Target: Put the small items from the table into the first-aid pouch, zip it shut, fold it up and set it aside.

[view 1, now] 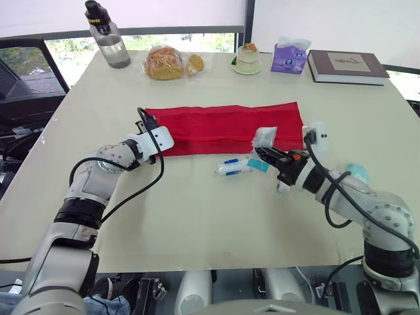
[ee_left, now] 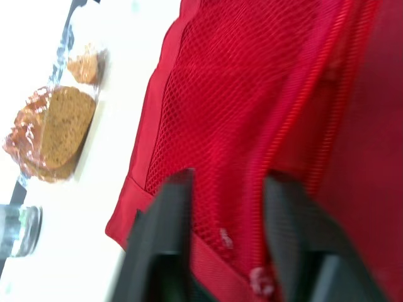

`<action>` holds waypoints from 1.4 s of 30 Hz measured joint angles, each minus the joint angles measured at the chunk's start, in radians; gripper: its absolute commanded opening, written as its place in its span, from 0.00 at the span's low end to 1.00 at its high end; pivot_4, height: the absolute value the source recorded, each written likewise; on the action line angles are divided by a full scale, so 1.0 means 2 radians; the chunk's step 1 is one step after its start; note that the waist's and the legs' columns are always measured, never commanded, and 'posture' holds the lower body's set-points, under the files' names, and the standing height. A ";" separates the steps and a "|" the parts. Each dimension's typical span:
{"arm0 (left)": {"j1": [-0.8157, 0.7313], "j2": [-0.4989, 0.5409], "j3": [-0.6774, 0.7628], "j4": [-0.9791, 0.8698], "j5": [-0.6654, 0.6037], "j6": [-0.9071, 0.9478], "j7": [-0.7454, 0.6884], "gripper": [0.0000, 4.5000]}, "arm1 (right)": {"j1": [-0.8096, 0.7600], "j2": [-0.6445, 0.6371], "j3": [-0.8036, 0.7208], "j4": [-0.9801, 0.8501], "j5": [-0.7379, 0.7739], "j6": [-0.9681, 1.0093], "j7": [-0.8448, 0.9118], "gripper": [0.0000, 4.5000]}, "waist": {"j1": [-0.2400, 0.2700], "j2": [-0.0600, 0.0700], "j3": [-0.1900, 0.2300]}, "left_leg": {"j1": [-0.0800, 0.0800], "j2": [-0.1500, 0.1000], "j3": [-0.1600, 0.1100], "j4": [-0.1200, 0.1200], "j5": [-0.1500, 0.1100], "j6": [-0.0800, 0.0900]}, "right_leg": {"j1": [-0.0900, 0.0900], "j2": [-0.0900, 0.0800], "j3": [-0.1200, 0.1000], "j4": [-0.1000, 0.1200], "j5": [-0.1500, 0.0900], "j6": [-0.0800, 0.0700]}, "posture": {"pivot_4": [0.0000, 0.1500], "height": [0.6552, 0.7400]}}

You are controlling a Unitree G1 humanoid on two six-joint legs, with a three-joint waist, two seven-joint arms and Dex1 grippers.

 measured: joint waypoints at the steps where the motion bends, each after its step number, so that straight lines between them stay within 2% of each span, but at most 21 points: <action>1: 0.000 -0.003 0.000 0.000 0.000 -0.002 -0.002 0.01 | 0.001 -0.001 0.000 0.000 0.002 0.000 -0.001 0.00 | 0.000 0.000 0.000 | 0.000 0.000 0.000 0.000 0.000 0.000 | 0.000 0.000 0.000 0.000 0.000 0.000 | 1.00 1.00; 13: -0.006 -0.063 -0.011 -0.028 -0.010 -0.007 -0.041 0.01 | -0.008 0.038 0.022 0.012 0.012 -0.008 -0.023 0.00 | 0.000 0.000 0.000 | 0.000 0.000 0.000 0.001 0.000 0.000 | 0.000 0.000 0.000 0.001 0.000 0.000 | 1.00 1.00; 18: -0.050 -0.119 -0.022 -0.024 -0.010 -0.001 -0.046 0.01 | -0.023 0.069 0.029 0.061 0.011 -0.015 -0.024 0.00 | 0.002 0.000 0.000 | 0.000 -0.001 -0.001 0.002 0.000 0.000 | 0.000 0.000 0.000 0.002 0.000 0.000 | 1.00 1.00; 24: -0.078 -0.152 -0.023 0.004 -0.012 -0.010 -0.050 0.01 | -0.060 0.101 0.026 0.150 -0.003 -0.023 -0.011 0.00 | -0.004 0.000 0.000 | 0.001 -0.001 -0.001 0.003 0.000 0.000 | 0.000 0.001 0.001 0.005 0.000 0.000 | 1.00 1.00; 29: -0.085 -0.166 -0.030 0.028 -0.011 -0.018 -0.051 0.01 | -0.106 0.136 0.007 0.231 -0.019 -0.043 0.007 0.00 | -0.003 0.000 0.000 | 0.000 -0.001 -0.001 0.003 0.000 0.000 | -0.001 0.001 0.001 0.006 0.000 0.000 | 1.00 1.00; 33: -0.086 -0.170 -0.029 0.029 -0.014 -0.019 -0.051 0.01 | -0.120 0.154 -0.001 0.256 -0.023 -0.044 0.015 0.00 | -0.002 0.000 0.000 | 0.000 -0.001 0.000 0.003 0.000 0.000 | -0.001 0.001 0.001 0.006 0.000 0.000 | 1.00 1.00; 36: -0.085 -0.191 -0.013 0.028 -0.047 0.019 -0.055 0.01 | -0.121 0.169 -0.001 0.285 -0.042 -0.043 0.026 0.00 | -0.002 0.000 0.000 | 0.000 -0.001 -0.001 0.003 0.000 0.000 | -0.001 0.001 0.001 0.006 0.000 0.000 | 1.00 1.00; 42: -0.070 -0.198 0.003 0.001 -0.081 0.065 -0.062 0.01 | -0.122 0.182 -0.009 0.302 -0.058 -0.039 0.033 0.00 | -0.003 0.000 0.000 | 0.000 -0.001 -0.001 0.003 0.000 0.000 | -0.001 0.001 0.001 0.006 0.000 0.000 | 1.00 1.00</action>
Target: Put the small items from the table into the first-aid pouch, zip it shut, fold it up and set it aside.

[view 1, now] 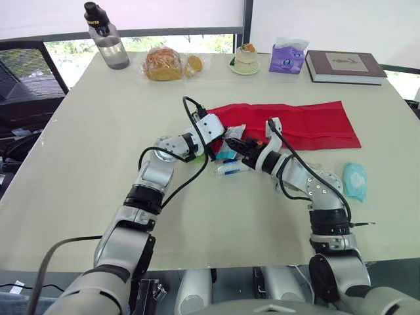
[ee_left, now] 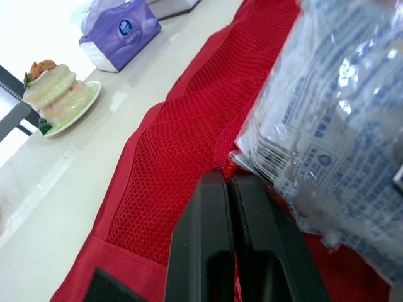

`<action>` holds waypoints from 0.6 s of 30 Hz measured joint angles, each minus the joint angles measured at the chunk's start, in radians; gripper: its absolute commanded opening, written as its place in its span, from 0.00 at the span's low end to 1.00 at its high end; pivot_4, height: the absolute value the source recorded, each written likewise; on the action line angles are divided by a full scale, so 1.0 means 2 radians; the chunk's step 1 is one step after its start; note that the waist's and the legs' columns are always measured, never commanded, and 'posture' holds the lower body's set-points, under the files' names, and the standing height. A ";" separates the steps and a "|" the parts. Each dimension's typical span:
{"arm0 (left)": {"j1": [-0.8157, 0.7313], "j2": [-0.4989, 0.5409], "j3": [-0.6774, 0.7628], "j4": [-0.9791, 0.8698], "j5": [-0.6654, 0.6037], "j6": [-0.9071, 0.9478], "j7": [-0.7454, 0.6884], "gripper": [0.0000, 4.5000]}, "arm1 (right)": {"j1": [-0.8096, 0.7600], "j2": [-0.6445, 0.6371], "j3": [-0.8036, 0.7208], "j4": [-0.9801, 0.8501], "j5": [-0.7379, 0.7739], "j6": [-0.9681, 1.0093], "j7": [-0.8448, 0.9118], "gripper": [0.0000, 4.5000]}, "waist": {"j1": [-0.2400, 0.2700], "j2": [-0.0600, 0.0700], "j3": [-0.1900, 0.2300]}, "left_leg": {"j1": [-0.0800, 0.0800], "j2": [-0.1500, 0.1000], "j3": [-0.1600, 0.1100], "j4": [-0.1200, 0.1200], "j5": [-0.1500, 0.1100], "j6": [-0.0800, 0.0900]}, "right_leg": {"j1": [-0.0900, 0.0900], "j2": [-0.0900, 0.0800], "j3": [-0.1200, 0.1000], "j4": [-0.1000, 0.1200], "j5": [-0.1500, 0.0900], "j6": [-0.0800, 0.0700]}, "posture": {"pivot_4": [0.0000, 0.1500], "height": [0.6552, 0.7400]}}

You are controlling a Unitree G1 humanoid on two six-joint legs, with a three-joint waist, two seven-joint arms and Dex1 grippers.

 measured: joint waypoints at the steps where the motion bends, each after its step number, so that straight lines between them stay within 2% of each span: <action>1: 0.001 -0.004 0.003 -0.003 -0.007 0.009 0.000 0.01 | -0.001 0.002 -0.002 0.002 -0.001 0.000 0.000 0.00 | 0.000 0.000 0.000 | 0.000 0.000 0.000 0.000 0.000 0.000 | 0.000 0.000 0.000 0.000 0.000 0.000 | 1.00 1.00; 4: 0.010 -0.011 0.013 -0.027 -0.028 0.042 -0.005 0.01 | -0.014 0.016 -0.015 0.020 -0.005 -0.001 0.000 0.00 | -0.001 0.000 0.000 | 0.000 0.000 0.000 0.000 0.000 0.000 | 0.000 0.000 0.000 0.000 0.000 0.000 | 1.00 1.00; 18: 0.035 -0.006 0.022 -0.096 -0.047 0.090 -0.014 0.01 | -0.045 0.057 -0.069 0.092 -0.033 -0.040 0.003 0.00 | -0.004 0.000 0.000 | 0.000 0.000 0.000 0.000 0.000 0.000 | 0.000 0.000 0.000 0.000 0.000 0.000 | 1.00 1.00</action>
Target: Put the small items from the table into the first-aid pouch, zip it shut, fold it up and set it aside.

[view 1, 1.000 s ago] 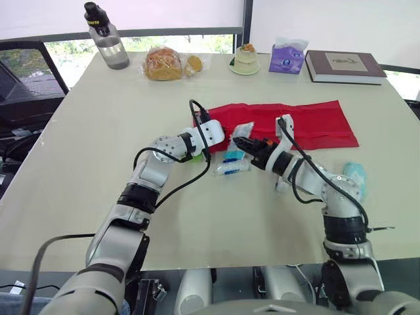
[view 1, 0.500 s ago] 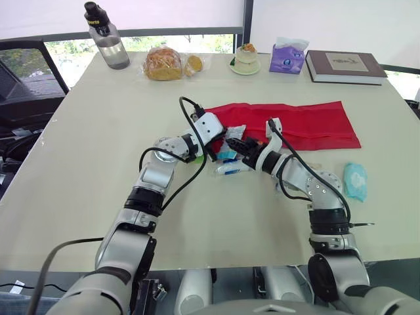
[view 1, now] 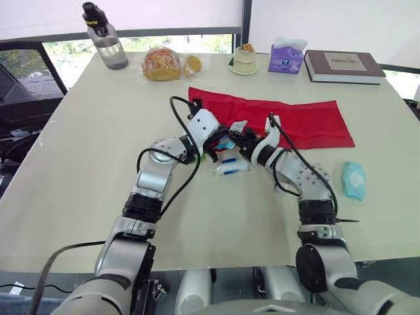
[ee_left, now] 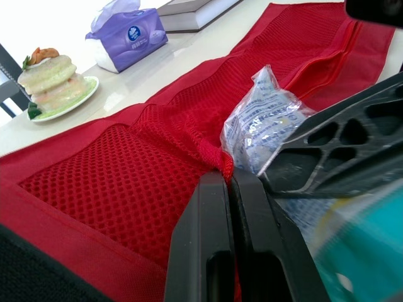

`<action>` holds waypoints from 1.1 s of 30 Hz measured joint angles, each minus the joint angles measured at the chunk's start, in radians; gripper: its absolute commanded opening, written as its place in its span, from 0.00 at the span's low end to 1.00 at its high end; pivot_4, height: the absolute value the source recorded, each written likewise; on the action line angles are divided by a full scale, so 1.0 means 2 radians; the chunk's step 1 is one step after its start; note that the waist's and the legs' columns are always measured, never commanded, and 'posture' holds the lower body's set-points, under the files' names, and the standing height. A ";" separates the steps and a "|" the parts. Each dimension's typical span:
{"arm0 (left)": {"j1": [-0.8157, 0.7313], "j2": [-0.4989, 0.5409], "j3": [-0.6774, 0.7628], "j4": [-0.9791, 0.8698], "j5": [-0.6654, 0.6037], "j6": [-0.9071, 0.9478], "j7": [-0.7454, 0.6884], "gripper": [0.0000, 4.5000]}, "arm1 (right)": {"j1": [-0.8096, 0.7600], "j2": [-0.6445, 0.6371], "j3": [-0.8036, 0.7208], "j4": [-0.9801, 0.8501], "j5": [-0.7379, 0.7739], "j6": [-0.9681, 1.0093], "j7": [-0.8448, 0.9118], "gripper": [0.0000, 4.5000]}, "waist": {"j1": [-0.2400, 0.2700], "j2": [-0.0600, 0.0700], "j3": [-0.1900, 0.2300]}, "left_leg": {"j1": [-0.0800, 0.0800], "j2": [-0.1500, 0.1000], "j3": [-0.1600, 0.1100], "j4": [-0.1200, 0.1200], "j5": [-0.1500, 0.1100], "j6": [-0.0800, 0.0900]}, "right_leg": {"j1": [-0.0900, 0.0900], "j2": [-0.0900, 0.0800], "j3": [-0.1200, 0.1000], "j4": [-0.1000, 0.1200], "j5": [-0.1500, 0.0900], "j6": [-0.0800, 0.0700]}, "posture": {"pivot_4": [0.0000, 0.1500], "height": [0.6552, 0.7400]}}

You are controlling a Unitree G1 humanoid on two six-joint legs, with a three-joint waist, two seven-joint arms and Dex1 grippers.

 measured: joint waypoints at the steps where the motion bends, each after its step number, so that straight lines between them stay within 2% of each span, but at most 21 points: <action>1: 0.000 -0.001 0.000 -0.002 0.000 0.003 0.000 0.01 | 0.000 0.000 0.000 0.003 -0.001 -0.002 0.002 0.00 | -0.001 0.000 0.000 | 0.000 0.000 0.000 0.000 0.000 0.000 | 0.000 0.000 0.000 0.000 0.000 0.000 | 1.00 1.00; 20: 0.001 -0.018 0.016 -0.016 -0.025 0.055 0.014 0.01 | 0.001 0.001 -0.006 0.006 0.013 0.094 0.011 0.00 | -0.006 0.000 0.000 | 0.000 0.000 0.000 0.000 0.000 0.000 | 0.000 0.000 0.000 0.000 0.000 0.000 | 1.00 1.00; 28: 0.012 -0.008 0.019 -0.036 -0.048 0.059 -0.007 0.01 | -0.030 -0.005 -0.033 0.051 0.024 0.118 0.015 0.00 | -0.007 0.000 0.000 | 0.000 0.000 0.000 0.000 0.000 0.000 | 0.000 0.000 0.000 0.000 0.000 0.000 | 1.00 1.00; 29: 0.021 0.007 0.021 -0.044 -0.059 0.059 -0.023 0.01 | -0.060 -0.023 -0.044 0.103 0.014 0.117 0.029 0.00 | -0.008 0.000 0.000 | 0.000 0.000 0.000 0.000 0.000 0.000 | 0.000 0.000 0.000 0.000 0.000 0.000 | 1.00 1.00; 33: 0.033 0.023 0.026 -0.048 -0.068 0.059 -0.039 0.01 | -0.077 -0.026 -0.055 0.139 0.004 0.115 0.038 0.00 | -0.009 0.000 0.000 | 0.000 0.000 0.000 -0.001 0.000 0.000 | 0.000 0.000 0.000 0.000 0.000 0.000 | 1.00 1.00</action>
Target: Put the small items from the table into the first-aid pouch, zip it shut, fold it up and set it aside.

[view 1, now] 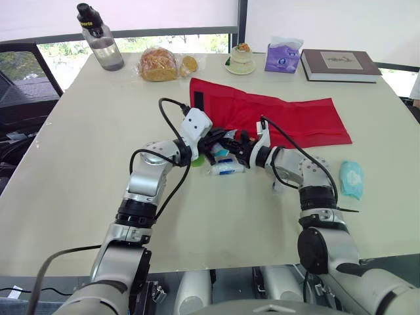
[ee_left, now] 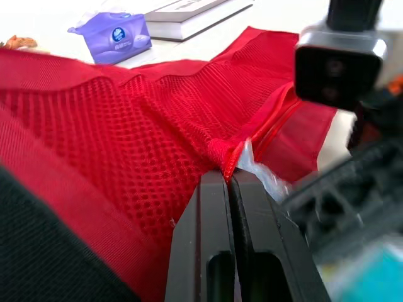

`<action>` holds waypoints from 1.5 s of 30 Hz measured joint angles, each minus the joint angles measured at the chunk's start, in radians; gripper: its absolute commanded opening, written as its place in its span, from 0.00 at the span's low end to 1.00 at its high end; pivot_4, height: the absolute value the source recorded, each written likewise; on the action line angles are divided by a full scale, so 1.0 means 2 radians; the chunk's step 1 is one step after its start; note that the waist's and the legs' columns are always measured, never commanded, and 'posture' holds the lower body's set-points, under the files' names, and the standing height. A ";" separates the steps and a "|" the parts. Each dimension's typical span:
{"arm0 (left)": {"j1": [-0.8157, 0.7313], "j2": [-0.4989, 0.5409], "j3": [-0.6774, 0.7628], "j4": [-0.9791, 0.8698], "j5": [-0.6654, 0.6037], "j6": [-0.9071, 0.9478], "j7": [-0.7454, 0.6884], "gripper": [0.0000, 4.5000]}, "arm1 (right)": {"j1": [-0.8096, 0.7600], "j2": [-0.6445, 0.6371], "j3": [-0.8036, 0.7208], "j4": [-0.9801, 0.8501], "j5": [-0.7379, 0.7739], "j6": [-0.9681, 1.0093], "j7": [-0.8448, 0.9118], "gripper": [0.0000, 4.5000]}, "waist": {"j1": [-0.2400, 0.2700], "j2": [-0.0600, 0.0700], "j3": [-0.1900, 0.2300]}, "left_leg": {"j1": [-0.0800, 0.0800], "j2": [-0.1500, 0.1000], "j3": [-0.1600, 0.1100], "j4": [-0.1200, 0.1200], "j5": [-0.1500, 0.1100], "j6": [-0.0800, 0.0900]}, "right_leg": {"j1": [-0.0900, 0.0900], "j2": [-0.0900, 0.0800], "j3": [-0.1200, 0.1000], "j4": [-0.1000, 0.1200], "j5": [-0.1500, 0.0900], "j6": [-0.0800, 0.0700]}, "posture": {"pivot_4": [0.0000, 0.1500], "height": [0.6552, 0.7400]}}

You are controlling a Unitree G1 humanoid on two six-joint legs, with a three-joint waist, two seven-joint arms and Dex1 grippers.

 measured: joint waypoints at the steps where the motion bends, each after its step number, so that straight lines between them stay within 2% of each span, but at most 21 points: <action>1: 0.004 0.004 0.000 -0.002 -0.001 -0.001 -0.003 0.01 | -0.003 0.001 -0.007 0.009 0.000 -0.001 0.001 0.00 | 0.000 0.000 0.000 | 0.000 0.000 0.000 0.000 0.000 0.000 | 0.000 0.000 0.000 0.000 0.000 0.000 | 1.00 1.00; 13: 0.010 0.014 0.013 -0.009 -0.005 -0.007 0.001 0.01 | -0.010 0.021 -0.020 0.026 -0.022 -0.056 0.046 0.00 | 0.001 0.000 0.000 | 0.000 0.000 0.000 0.000 0.000 0.000 | 0.000 0.000 0.000 0.000 0.000 0.000 | 1.00 1.00; 27: 0.001 0.010 0.008 -0.011 -0.006 0.004 0.010 0.01 | -0.004 0.026 -0.042 0.011 0.009 -0.065 0.044 0.00 | 0.001 0.000 0.000 | 0.000 0.000 0.000 0.000 0.000 0.000 | 0.000 0.000 0.000 0.000 0.000 0.000 | 1.00 1.00; 45: -0.009 -0.017 0.028 -0.015 -0.070 0.145 0.011 0.01 | 0.026 0.026 0.006 -0.060 -0.057 -0.070 0.022 0.00 | 0.001 0.000 0.000 | 0.000 0.000 0.000 0.000 0.000 0.000 | 0.000 0.000 0.000 0.000 0.000 0.000 | 1.00 1.00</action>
